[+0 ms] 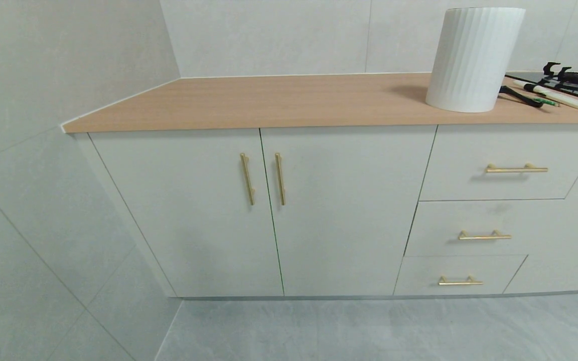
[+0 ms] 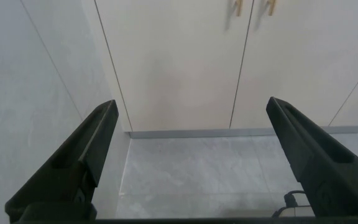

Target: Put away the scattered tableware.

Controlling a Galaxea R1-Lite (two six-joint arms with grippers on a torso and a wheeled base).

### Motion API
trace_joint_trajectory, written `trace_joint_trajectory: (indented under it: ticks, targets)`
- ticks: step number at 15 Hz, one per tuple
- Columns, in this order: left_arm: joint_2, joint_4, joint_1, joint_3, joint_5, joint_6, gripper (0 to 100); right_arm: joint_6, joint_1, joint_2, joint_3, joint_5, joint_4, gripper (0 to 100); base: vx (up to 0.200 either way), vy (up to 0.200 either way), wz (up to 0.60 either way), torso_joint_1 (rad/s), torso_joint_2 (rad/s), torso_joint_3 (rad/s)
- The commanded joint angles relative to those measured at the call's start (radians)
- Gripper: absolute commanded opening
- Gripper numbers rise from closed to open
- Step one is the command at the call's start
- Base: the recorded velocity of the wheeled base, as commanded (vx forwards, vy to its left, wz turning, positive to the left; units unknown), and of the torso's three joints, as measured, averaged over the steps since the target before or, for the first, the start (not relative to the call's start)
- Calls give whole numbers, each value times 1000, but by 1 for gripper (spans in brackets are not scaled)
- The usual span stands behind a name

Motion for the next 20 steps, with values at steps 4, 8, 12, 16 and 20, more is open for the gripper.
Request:
trace_joint_trajectory:
  ticks: [4,8,12,16,20]
  targets:
    - [1,1,0,0,0,1,100,0,0,3,0,0,0,100,0,-200,0,5,1,0]
    - [1,1,0,0,-2,1,100,1,0,3,0,0,0,100,0,-200,0,4,4,0]
    - [1,1,0,0,-2,2,100,4,0,3,0,0,0,100,0,-200,0,2,4,1]
    - [1,0,0,0,-2,-1,100,4,0,3,0,0,0,100,0,-50,0,-1,-1,1]
    - [1,0,0,0,0,-1,100,4,0,3,0,0,0,100,0,0,0,0,0,0]
